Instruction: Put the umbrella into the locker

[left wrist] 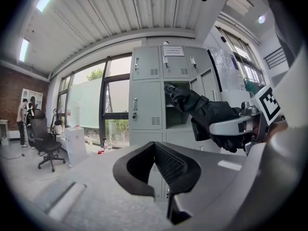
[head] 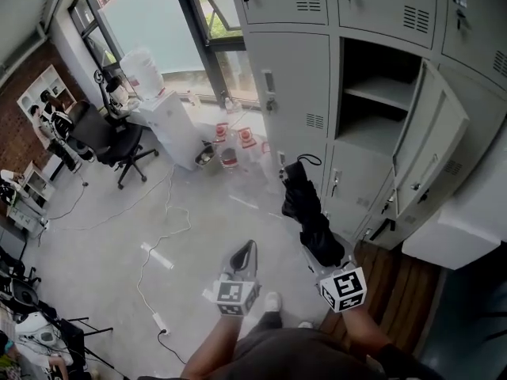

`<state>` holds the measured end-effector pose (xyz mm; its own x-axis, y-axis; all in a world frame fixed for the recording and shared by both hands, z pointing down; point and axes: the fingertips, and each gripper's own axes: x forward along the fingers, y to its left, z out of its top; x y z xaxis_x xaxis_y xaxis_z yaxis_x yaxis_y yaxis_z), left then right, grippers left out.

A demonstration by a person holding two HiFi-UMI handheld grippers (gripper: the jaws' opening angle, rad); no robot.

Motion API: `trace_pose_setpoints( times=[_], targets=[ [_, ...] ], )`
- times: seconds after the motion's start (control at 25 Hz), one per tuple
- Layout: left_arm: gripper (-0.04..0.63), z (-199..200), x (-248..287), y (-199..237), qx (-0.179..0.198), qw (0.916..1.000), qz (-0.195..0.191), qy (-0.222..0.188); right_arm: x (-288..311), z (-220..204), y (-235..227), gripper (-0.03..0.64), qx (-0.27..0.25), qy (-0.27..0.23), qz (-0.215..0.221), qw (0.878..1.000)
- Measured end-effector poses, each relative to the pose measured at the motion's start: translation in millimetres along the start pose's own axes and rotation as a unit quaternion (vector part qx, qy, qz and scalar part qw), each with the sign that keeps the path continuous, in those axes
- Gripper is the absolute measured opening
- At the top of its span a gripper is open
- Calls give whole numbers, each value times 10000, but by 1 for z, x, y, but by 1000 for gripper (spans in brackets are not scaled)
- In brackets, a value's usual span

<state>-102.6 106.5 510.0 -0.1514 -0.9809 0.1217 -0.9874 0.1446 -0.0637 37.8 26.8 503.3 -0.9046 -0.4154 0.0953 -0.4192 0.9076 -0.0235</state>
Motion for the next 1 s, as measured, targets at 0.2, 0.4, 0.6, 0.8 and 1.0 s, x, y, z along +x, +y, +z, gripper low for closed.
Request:
trace_pose_setpoints(
  times=[0.2, 0.4, 0.6, 0.8, 1.0],
  targets=[
    [3, 8, 37, 10, -13, 9995, -318, -62, 19, 2, -18, 235, 16, 51, -337, 9994],
    [3, 10, 74, 22, -6, 9978, -668, -49, 39, 3, -40, 235, 66, 126, -723, 9973],
    [5, 11, 113, 34, 15, 9944, -1060, -50, 58, 6, -59, 235, 120, 169, -1159, 9930],
    [3, 13, 147, 42, 25, 9898, -1424, -71, 71, 5, -73, 238, 80, 273, -1598, 9867],
    [3, 12, 173, 48, 15, 9843, -1764, -69, 86, 6, -80, 237, 147, 267, -1912, 9811]
  ],
)
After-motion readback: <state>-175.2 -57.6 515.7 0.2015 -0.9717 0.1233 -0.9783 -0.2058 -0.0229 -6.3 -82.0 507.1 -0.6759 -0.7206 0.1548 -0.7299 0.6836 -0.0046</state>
